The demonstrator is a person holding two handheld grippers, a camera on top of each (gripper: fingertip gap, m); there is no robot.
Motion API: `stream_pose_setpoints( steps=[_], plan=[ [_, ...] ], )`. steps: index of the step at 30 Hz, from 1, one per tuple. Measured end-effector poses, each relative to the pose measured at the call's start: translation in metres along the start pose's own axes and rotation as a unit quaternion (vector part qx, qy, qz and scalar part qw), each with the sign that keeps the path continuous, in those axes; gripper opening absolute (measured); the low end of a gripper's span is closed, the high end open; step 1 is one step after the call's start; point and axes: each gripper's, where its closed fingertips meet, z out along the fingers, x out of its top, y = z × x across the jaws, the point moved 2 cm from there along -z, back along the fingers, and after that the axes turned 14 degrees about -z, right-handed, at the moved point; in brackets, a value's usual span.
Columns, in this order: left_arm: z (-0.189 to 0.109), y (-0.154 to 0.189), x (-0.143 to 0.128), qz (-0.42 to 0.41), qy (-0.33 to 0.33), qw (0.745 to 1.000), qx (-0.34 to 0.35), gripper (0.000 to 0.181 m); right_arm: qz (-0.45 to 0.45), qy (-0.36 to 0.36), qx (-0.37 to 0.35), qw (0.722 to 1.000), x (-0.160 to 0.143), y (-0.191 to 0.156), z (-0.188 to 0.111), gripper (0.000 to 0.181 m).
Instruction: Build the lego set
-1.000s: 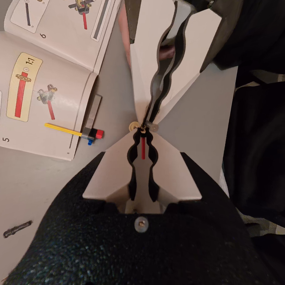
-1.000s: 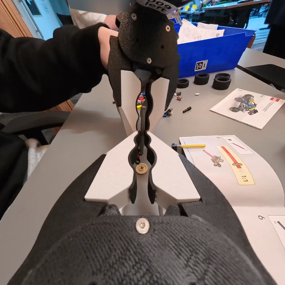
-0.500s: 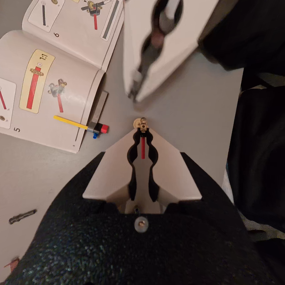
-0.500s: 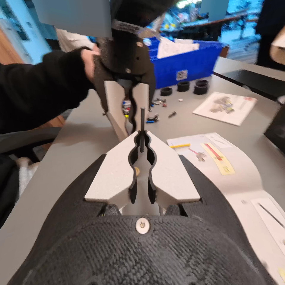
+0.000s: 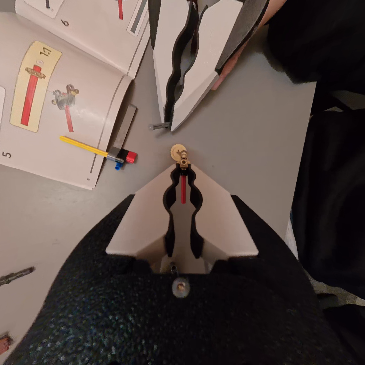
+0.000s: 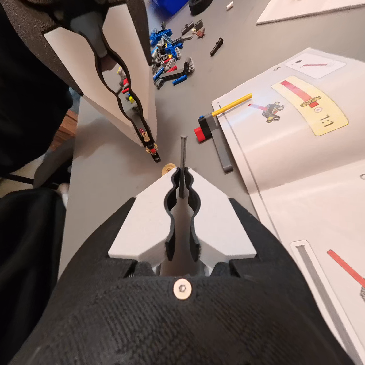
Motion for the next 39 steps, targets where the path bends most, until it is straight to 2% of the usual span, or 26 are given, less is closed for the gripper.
stream_pose_setpoints(
  steps=[1,7,11,13,21,23,25,32,36,39],
  plan=[
    [0.000,-0.001,-0.002,-0.003,-0.003,1.000,0.000,0.005,0.006,-0.004,0.003,1.000,-0.001,0.000,0.001,0.002],
    [0.001,-0.004,-0.009,-0.011,-0.002,1.000,0.000,0.005,-0.042,-0.029,-0.023,0.998,-0.003,0.001,0.000,0.028],
    [-0.001,-0.003,-0.009,-0.001,0.007,1.000,0.002,0.005,-0.226,-0.066,-0.066,0.970,0.002,-0.011,-0.006,0.032],
    [-0.002,-0.005,-0.009,0.007,0.008,1.000,0.017,0.005,-0.265,-0.077,-0.059,0.959,0.001,-0.020,0.004,0.033],
    [0.001,-0.005,-0.010,0.027,-0.015,0.999,0.038,0.005,-0.277,-0.096,-0.035,0.956,-0.009,-0.023,0.025,0.032],
    [0.002,-0.005,-0.009,0.027,-0.017,0.999,0.038,0.005,-0.275,-0.094,-0.033,0.956,-0.009,-0.022,0.025,0.031],
    [0.002,-0.005,-0.010,0.029,-0.020,0.999,0.039,0.005,-0.277,-0.094,-0.041,0.955,-0.009,-0.020,0.025,0.019],
    [0.000,-0.004,-0.010,0.035,-0.018,0.998,0.050,0.005,-0.316,-0.091,-0.047,0.943,-0.009,-0.020,0.022,0.018],
    [0.004,-0.007,-0.012,0.042,-0.028,0.997,0.065,0.005,-0.336,-0.027,-0.048,0.940,0.007,-0.028,0.016,0.018],
    [0.006,-0.005,-0.010,0.049,-0.025,0.997,0.060,0.005,-0.321,-0.031,-0.039,0.946,0.006,-0.028,0.017,0.018]
  ],
)
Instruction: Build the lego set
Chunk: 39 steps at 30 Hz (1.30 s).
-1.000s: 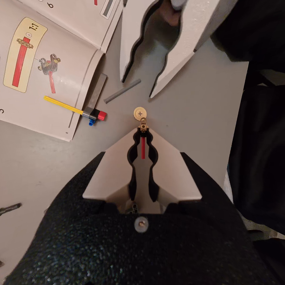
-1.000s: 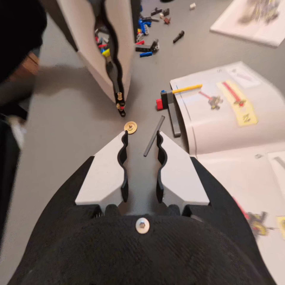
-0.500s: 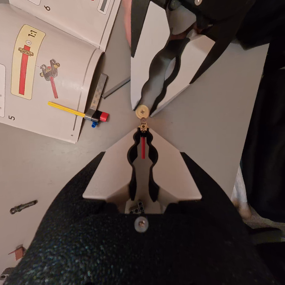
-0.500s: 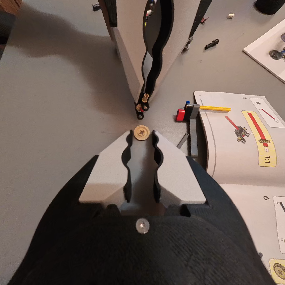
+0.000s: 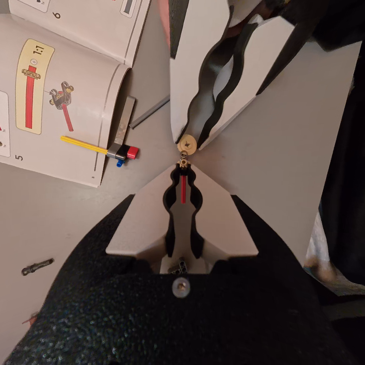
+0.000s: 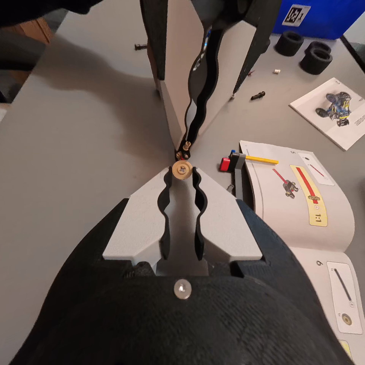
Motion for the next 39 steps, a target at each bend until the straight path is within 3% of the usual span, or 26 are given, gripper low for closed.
stream_pose_setpoints(
  steps=[9,19,30,39],
  plan=[
    [0.002,0.000,0.003,0.003,0.004,1.000,-0.016,0.005,-0.008,-0.031,0.004,0.999,-0.008,-0.001,0.005,0.018],
    [0.003,-0.002,0.003,-0.070,0.008,0.995,-0.072,0.005,0.014,-0.025,0.016,0.999,-0.010,0.000,0.000,0.019],
    [0.003,0.002,0.007,0.034,-0.023,0.999,0.017,0.005,0.013,-0.029,0.017,0.999,-0.009,-0.001,0.004,0.018],
    [0.003,0.002,0.008,0.054,-0.035,0.997,0.032,0.005,-0.004,-0.029,0.010,1.000,-0.006,-0.002,0.007,0.018]
  ],
)
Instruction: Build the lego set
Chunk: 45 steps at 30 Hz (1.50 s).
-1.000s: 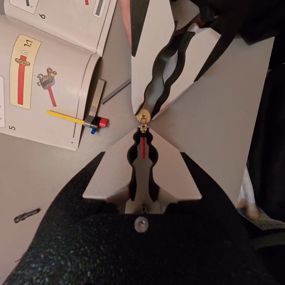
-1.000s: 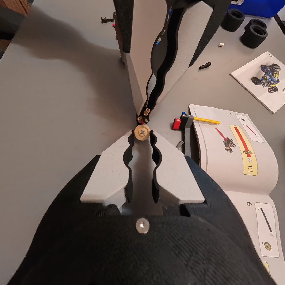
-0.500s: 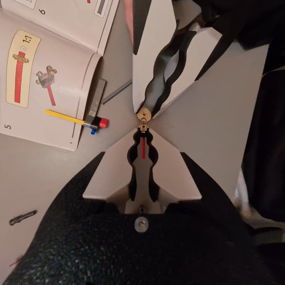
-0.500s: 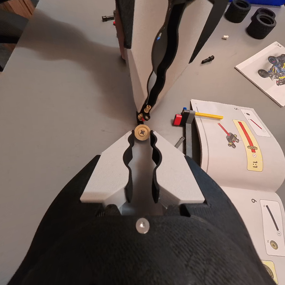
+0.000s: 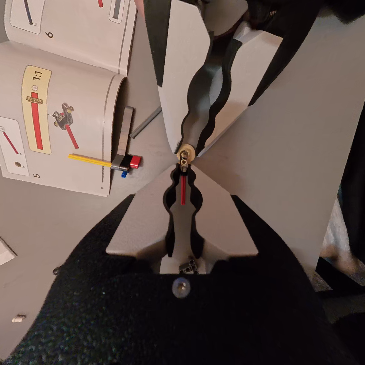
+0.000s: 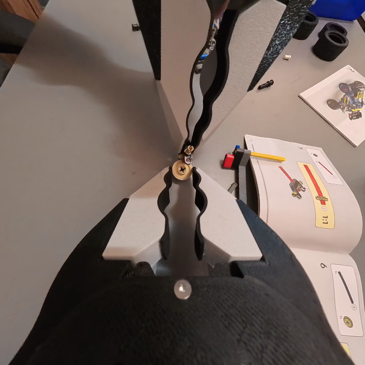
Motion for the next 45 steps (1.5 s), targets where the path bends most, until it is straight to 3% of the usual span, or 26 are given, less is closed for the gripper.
stream_pose_setpoints(
  steps=[9,23,32,35,40,45],
  plan=[
    [0.000,-0.003,-0.001,-0.044,0.042,0.997,-0.047,0.005,0.006,-0.011,-0.001,1.000,0.000,0.002,-0.001,0.018],
    [0.002,-0.005,0.004,-0.149,0.038,0.978,-0.144,0.005,0.037,-0.002,0.018,0.999,-0.008,0.003,-0.011,0.019],
    [-0.006,0.001,0.002,-0.165,0.060,0.965,-0.195,0.005,0.062,-0.011,0.067,0.996,-0.012,-0.010,-0.007,0.018],
    [-0.010,0.005,0.005,-0.155,0.077,0.961,-0.213,0.005,0.063,0.009,0.059,0.996,-0.006,-0.009,-0.010,0.034],
    [-0.016,0.012,0.004,-0.133,0.097,0.958,-0.234,0.005,0.093,0.109,0.047,0.989,0.020,0.001,-0.027,0.016],
    [-0.018,0.012,0.006,-0.124,0.108,0.958,-0.235,0.005,0.091,0.116,0.045,0.988,0.024,0.001,-0.023,0.003]
  ],
)
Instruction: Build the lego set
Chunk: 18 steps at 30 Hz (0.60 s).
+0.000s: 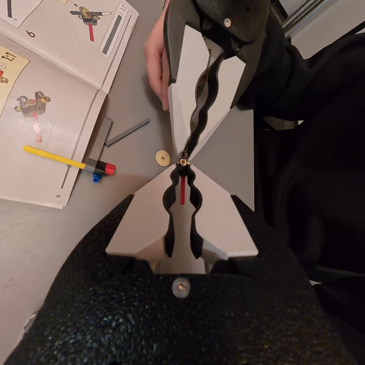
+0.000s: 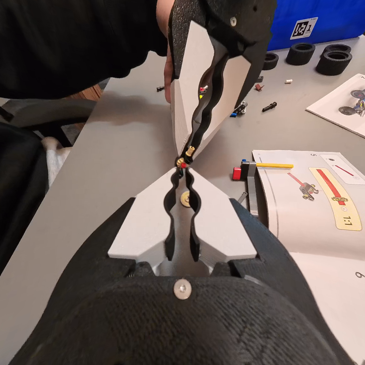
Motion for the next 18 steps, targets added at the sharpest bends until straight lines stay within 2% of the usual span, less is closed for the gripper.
stream_pose_setpoints(
  steps=[11,18],
  plan=[
    [-0.004,-0.008,0.006,0.036,0.033,0.998,0.047,0.005,-0.021,-0.009,-0.046,0.999,-0.003,0.013,0.003,0.001],
    [0.005,-0.019,-0.002,0.052,0.006,0.994,0.098,0.006,-0.039,-0.063,-0.048,0.996,-0.016,0.012,0.009,0.001]
  ],
)
